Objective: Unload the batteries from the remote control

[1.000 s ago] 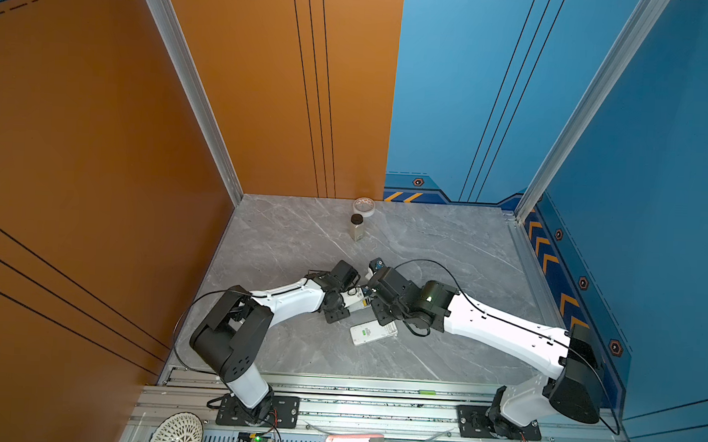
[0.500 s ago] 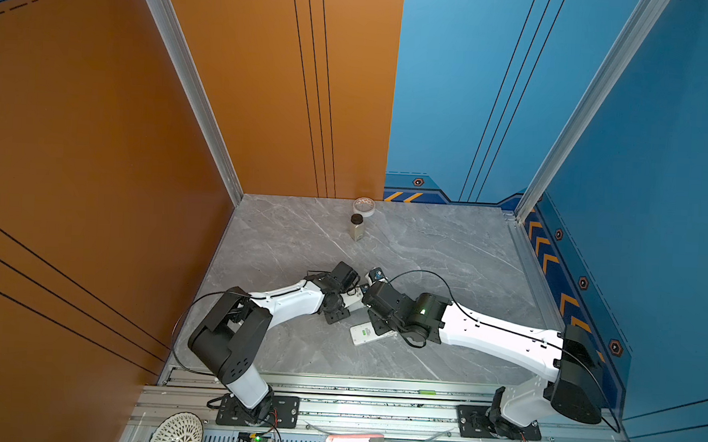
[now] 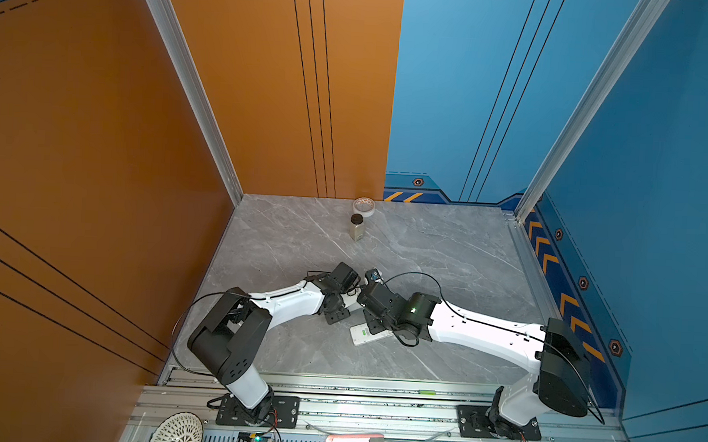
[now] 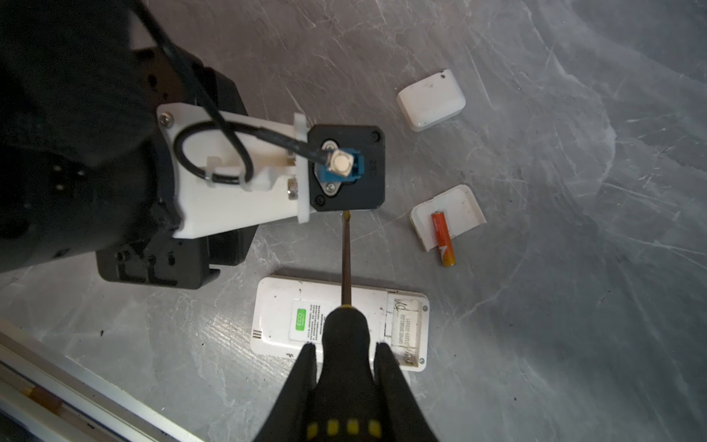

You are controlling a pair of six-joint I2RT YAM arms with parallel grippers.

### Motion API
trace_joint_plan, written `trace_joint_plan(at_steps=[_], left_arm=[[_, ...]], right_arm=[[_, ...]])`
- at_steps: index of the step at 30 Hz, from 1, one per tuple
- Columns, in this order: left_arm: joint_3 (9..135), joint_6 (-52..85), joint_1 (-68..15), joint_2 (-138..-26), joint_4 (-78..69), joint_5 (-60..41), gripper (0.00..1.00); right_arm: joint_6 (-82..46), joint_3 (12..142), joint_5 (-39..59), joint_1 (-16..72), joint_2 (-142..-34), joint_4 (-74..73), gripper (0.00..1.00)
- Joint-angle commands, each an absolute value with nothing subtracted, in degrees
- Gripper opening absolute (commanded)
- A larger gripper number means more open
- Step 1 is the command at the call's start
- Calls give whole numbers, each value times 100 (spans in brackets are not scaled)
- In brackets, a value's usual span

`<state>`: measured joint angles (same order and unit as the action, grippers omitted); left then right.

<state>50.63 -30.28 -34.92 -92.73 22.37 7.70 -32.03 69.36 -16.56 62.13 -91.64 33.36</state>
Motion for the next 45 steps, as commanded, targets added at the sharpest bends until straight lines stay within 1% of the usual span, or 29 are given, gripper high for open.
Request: trace_joint_plan(at_steps=[1,9,35,45], left_arm=[[4872,-2985,-3559,-9238,2427,775,20],[4871,-2996,-3560,-9250,2417,766,19],[4865,-3131,-3586,-9251,2399,651,18],[4848,-3146,-3621,-9213,2405,316,17]], right_arm=[[-3287,6897,-1662,6180,-9201,3243,0],[-3271,6891,-1508,6135,-9316,3193,0],[-3199,6913,-1445,5950,-9378,3147,0],[-3143,6809,-1472,5913,-9473,2969,0]])
